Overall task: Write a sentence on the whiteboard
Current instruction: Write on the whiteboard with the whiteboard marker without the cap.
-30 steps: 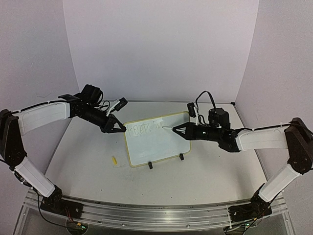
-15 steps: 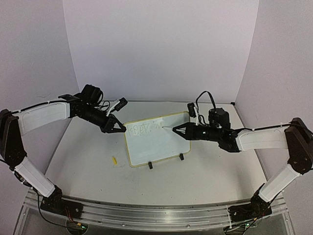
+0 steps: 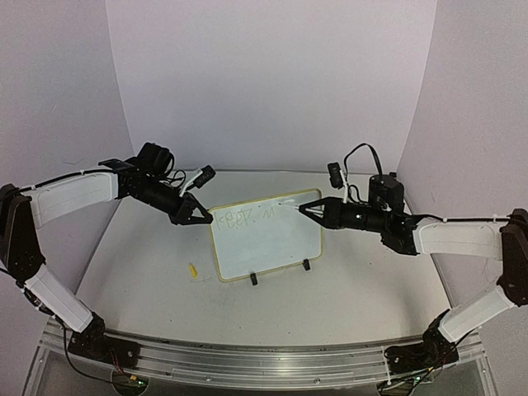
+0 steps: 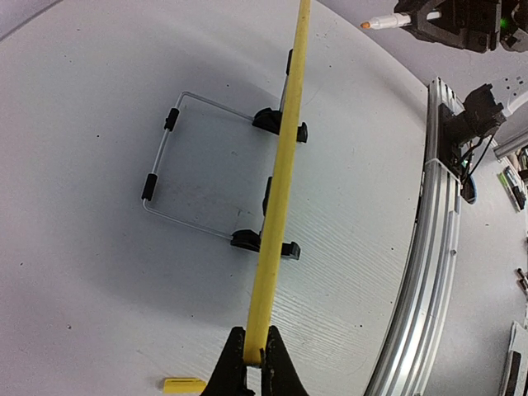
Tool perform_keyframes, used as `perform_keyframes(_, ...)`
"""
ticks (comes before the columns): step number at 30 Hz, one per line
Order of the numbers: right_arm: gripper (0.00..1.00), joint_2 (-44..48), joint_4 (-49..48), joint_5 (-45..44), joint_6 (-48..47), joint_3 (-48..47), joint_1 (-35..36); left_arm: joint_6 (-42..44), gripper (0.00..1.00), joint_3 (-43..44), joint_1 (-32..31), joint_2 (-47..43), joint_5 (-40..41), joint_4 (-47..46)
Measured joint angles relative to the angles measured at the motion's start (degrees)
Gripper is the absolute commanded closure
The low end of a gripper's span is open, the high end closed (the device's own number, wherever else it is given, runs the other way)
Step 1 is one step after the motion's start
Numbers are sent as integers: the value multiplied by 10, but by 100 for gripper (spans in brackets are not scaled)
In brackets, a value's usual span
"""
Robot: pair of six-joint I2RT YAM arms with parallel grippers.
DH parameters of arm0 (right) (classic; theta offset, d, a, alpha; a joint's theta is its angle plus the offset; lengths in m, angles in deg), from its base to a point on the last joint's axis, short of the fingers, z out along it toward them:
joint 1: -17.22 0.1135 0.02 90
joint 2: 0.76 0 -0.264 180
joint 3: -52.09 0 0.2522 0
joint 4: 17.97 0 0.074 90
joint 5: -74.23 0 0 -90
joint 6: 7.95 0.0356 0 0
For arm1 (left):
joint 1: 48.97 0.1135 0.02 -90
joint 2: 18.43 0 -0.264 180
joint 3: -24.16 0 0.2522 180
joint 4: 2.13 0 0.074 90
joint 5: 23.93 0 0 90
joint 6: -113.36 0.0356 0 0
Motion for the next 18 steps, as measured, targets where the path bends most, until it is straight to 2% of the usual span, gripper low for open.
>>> perform_keyframes(8,100,-29,2,60,-3,-3,-24,1,100,0,0,0,0,0)
perform_keyframes(18,100,-54,2,67,-7,-16,-31,1,100,0,0,2,0,0)
